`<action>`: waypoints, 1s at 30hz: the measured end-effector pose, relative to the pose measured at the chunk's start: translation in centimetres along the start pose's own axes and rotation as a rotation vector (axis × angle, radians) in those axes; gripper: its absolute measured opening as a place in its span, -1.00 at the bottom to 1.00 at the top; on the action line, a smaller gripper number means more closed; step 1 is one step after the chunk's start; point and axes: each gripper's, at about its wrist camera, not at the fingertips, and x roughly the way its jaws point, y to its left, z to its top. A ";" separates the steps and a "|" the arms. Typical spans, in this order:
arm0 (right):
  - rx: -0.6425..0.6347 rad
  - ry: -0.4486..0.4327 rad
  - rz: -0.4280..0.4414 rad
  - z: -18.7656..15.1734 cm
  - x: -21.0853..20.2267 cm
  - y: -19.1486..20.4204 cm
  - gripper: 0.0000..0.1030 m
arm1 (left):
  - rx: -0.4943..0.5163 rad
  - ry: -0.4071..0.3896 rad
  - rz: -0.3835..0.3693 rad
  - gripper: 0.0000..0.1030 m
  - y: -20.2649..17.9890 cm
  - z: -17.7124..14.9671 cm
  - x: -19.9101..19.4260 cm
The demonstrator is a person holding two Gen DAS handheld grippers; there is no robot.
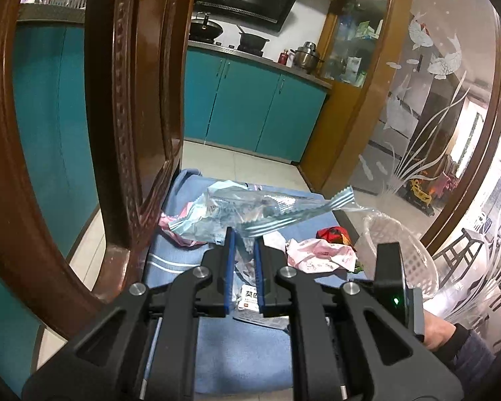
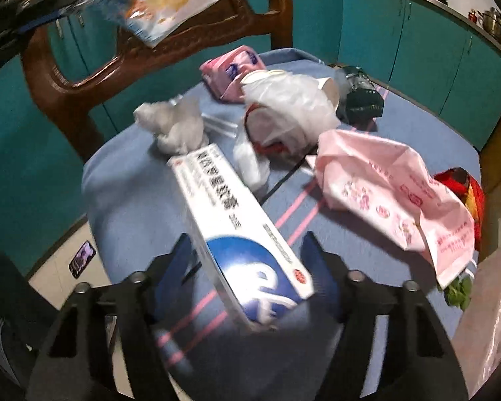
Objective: Collect trash
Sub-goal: 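Grasp the white-and-blue ointment box with the right tool while the left tool lifts the bag, then carry the ointment box toward the basket with the right tool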
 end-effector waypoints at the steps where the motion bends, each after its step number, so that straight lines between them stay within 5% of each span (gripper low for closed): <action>1: 0.001 0.011 -0.008 -0.3 -0.2 0.3 0.13 | -0.001 0.001 -0.003 -0.77 -0.1 0.0 -0.1; 10: 0.057 0.036 -0.060 -1.8 -2.0 2.6 -0.13 | 0.017 0.013 0.005 -0.77 -0.7 -0.3 0.3; 14: 0.130 -0.039 -0.098 -2.1 -6.3 3.5 -0.19 | 0.000 0.028 0.022 -0.77 -0.5 -0.4 0.3; 20: 0.406 -0.257 -0.217 -4.7 -13.9 1.6 -0.19 | -0.004 0.066 0.042 -0.77 -1.3 -1.1 0.5; 30: 0.476 -0.339 -0.302 -4.5 -13.4 0.3 -0.19 | 0.066 0.080 0.060 -0.77 -4.5 -2.4 1.0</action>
